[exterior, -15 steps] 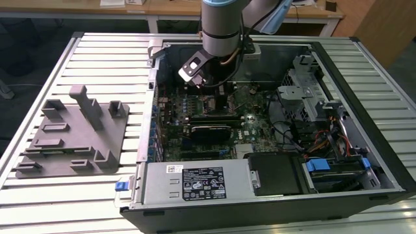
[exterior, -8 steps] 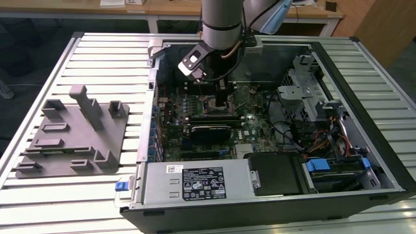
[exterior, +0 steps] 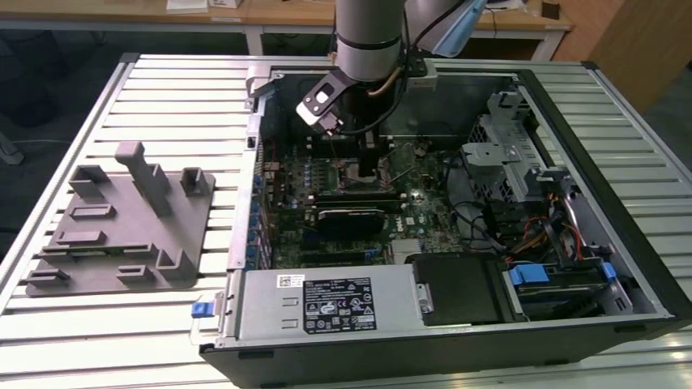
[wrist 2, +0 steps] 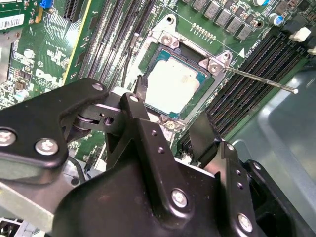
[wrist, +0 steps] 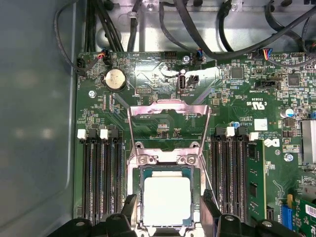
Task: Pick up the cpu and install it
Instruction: 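Place the cpu into insertion slot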
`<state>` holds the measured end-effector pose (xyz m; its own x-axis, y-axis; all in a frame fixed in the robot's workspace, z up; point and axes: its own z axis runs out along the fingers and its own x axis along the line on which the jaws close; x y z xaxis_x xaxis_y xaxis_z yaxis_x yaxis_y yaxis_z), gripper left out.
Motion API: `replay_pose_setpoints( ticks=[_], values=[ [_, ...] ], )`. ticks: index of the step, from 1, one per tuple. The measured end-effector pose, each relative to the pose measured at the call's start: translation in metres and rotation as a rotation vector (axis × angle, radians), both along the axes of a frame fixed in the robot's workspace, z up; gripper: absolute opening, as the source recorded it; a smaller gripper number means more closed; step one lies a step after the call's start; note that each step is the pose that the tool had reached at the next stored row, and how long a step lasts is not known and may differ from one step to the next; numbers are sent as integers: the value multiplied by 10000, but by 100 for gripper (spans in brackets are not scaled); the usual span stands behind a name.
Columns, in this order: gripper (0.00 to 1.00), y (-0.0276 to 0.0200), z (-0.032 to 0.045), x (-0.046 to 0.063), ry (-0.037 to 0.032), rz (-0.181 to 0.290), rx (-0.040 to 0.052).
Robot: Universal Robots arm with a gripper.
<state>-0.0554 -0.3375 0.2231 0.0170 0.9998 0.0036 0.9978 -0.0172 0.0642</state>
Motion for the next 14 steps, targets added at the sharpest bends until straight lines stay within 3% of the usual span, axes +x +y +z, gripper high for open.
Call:
replay_pose_setpoints(
  ticks=[2,4,5,9,14],
  values=[
    [60,0,0,0,0,-2,0],
    [47,0,0,0,0,-2,-1],
    [47,0,0,0,0,-3,0],
    [12,0,0,0,0,-6,0],
    [11,0,0,0,0,-8,-1]
  ],
)
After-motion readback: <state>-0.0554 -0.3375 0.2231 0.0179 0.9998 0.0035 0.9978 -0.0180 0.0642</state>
